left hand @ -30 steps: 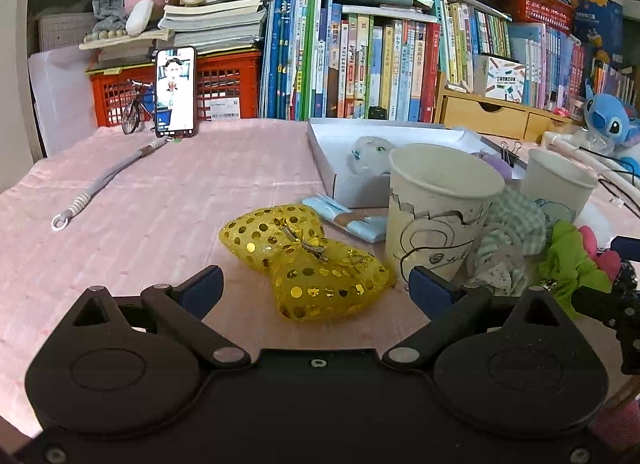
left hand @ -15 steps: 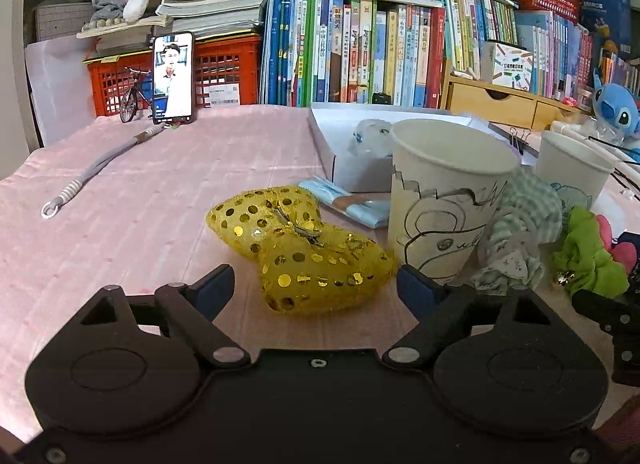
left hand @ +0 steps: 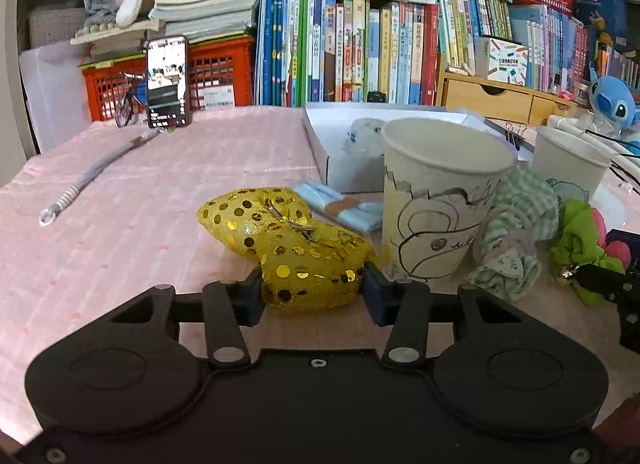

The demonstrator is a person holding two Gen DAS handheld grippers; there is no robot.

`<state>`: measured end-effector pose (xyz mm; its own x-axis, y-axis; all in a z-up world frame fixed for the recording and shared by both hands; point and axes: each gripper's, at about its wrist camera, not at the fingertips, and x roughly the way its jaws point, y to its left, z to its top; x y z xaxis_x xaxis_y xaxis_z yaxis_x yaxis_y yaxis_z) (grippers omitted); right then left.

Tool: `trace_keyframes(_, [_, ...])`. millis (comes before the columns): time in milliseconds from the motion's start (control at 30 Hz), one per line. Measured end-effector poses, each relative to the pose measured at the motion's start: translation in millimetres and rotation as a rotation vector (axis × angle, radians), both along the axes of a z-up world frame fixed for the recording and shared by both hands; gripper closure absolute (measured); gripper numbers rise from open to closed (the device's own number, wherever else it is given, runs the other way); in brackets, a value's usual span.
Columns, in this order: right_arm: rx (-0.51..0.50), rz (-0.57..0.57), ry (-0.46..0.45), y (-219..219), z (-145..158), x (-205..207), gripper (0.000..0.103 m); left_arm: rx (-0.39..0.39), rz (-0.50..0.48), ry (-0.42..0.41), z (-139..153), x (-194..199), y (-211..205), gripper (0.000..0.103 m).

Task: Organize soft objects
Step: 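Grasp the gold sequined bow with the left tool while the right tool grasps the pink scrunchie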

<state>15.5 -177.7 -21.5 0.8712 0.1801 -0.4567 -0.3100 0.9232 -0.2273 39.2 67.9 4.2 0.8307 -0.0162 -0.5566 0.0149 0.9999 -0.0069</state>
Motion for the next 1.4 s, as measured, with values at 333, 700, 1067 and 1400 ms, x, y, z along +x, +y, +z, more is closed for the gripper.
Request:
trace_keyframes(333, [0.083,0.007,-0.004,-5,22,-7,0.085,0.012,0.011,-0.07,30,-11,7,0.059])
trace_keyframes(700, [0.045,0.001,0.038,-7,11,-3,0.058,-0.001,0.014,-0.071,42,-10,13,0.059])
trace_keyframes(1067, [0.083,-0.036,0.074,-15,3,7,0.044,0.001,0.023,-0.067,41,-8,13,0.059])
trace_keyframes(1400, [0.108,-0.034,0.096,-22,11,1,0.065,0.001,0.029,-0.07,41,-7,10,0.059])
